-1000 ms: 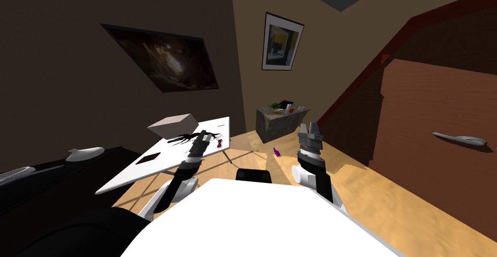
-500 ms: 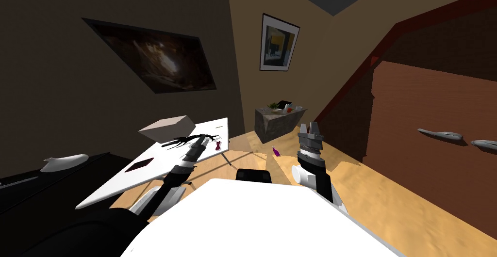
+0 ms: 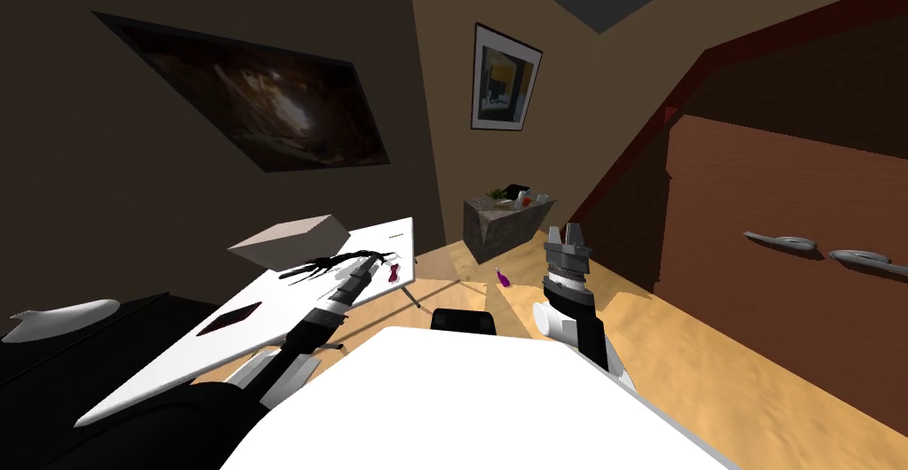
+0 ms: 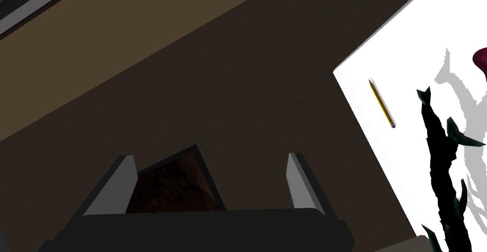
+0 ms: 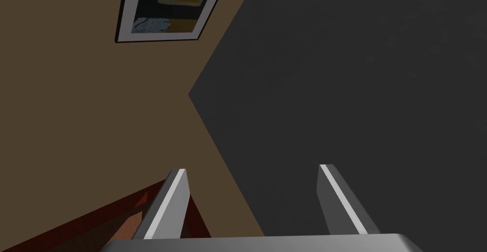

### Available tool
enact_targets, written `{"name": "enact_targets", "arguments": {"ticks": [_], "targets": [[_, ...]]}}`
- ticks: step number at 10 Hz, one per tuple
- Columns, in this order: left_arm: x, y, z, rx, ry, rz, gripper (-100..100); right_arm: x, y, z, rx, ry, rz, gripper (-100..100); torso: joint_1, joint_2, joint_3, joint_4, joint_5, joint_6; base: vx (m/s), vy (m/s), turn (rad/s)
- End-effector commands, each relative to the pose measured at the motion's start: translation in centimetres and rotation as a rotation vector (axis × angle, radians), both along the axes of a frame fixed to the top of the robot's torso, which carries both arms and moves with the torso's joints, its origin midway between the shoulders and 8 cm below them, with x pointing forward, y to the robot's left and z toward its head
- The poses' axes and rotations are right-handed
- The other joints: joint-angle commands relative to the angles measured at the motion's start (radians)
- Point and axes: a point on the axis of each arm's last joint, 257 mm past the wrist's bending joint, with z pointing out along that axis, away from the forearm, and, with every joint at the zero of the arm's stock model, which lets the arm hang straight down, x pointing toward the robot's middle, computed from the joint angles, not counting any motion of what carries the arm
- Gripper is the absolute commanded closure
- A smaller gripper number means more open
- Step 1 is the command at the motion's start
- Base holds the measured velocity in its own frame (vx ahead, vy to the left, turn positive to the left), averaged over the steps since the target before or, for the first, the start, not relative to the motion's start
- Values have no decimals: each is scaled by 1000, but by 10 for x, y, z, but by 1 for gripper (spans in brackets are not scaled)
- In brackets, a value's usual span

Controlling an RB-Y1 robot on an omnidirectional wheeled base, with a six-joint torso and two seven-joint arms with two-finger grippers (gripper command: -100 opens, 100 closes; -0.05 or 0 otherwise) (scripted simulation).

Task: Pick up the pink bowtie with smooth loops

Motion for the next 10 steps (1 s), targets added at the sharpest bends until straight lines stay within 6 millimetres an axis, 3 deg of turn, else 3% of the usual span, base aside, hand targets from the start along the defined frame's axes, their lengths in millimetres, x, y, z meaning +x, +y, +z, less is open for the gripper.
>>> {"name": "enact_targets", "arguments": {"ticks": [1,2,3,6,7,9,10], "targets": [[-11,8,-24,33,88,-2,-100,0,0,0,0,0,0,0,0,0,0,0,0,0,80,4,-74],[-19,12,-40,53,148,-2,-100,0,0,0,0,0,0,0,1,-1,-1,0,0,0,118,20,-70],[-18,11,-40,59,151,-9,-100,0,0,0,0,0,0,0,2,-3,-2,-1,0,0,82,22,-31],[-51,23,-93,125,348,-16,-100,0,0,0,0,0,0,0,0,-3,-2,-1,0,0,110,12,-78],[-50,23,-93,132,351,-24,-100,0,0,0,0,0,0,0,2,-6,-3,-1,1,0,107,23,-21],[-80,31,-128,182,490,-35,-100,0,0,0,0,0,0,0,1,-3,-2,-1,0,0,99,7,-74],[-80,31,-128,184,491,-38,-100,0,0,0,0,0,0,0,0,-4,-2,-1,0,0,89,11,-22]]}}
